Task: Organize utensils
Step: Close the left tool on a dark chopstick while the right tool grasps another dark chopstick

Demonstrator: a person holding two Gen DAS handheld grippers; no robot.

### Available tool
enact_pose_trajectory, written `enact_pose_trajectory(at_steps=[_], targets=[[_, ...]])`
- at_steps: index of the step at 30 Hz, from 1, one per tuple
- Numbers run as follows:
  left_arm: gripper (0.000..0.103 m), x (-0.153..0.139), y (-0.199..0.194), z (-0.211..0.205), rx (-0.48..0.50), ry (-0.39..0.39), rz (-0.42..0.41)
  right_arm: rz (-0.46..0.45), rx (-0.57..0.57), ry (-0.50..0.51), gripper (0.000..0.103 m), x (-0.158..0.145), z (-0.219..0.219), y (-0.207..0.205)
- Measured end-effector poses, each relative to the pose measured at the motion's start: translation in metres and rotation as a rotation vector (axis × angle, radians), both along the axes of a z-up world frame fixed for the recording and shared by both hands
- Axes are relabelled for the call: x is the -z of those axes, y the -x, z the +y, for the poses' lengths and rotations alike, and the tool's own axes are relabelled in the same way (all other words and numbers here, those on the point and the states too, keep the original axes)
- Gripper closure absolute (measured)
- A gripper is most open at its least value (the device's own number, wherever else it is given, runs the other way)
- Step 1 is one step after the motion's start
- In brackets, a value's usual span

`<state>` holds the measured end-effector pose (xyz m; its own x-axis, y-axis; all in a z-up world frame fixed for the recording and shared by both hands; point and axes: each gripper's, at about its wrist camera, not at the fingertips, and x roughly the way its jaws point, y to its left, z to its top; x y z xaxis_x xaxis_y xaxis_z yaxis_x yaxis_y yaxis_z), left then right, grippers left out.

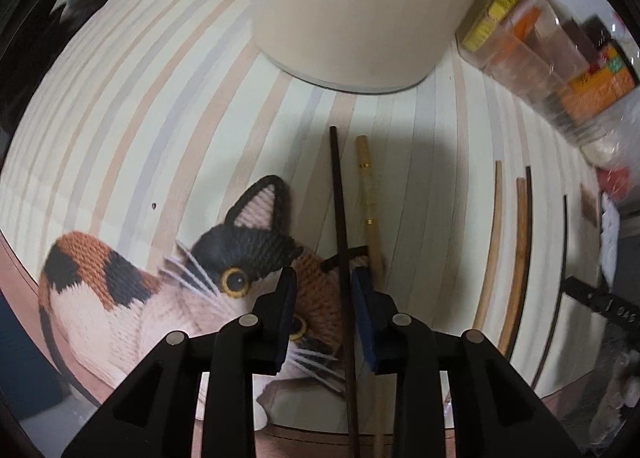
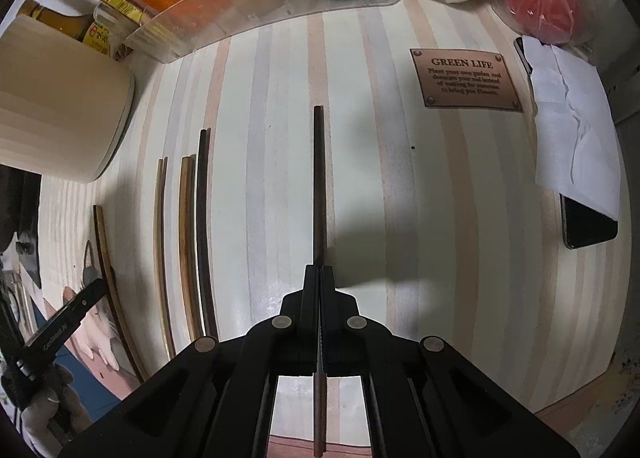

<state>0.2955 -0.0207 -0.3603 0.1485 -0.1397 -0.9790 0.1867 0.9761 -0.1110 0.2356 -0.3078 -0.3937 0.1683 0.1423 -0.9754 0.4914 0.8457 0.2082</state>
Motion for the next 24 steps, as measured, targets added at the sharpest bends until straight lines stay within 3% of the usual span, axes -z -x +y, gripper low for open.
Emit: enact_pose_trajectory(at_steps=[4, 5, 6, 9, 12, 17, 24], targets=[[0.079, 0.002, 0.001, -0.019, 0.046, -0.058, -0.035, 0.017, -0.014, 0.020, 0.099, 0.002, 0.007, -0.006], [0.094, 0.002, 0.002, -0.021, 0.053, -0.063, -0.042, 0.025, -0.026, 0.029, 0.099, 0.003, 0.010, -0.008], [0.098, 0.002, 0.003, -0.021, 0.056, -0.067, -0.042, 0.032, -0.039, 0.044, 0.098, 0.003, 0.013, -0.010], [0.099, 0.003, 0.007, -0.016, 0.046, -0.076, -0.037, 0.040, -0.062, 0.057, 0.099, 0.002, 0.017, -0.012], [0.100, 0.001, 0.025, 0.002, 0.042, -0.096, -0.015, 0.076, -0.060, -0.015, 0.099, 0.005, 0.016, -0.004], [0.099, 0.002, 0.051, 0.025, 0.018, -0.055, 0.043, 0.133, -0.138, -0.046, 0.099, 0.010, 0.024, 0.010], [0.095, 0.002, 0.028, 0.038, -0.011, -0.020, 0.058, 0.168, -0.161, 0.026, 0.095, 0.010, 0.032, -0.012]])
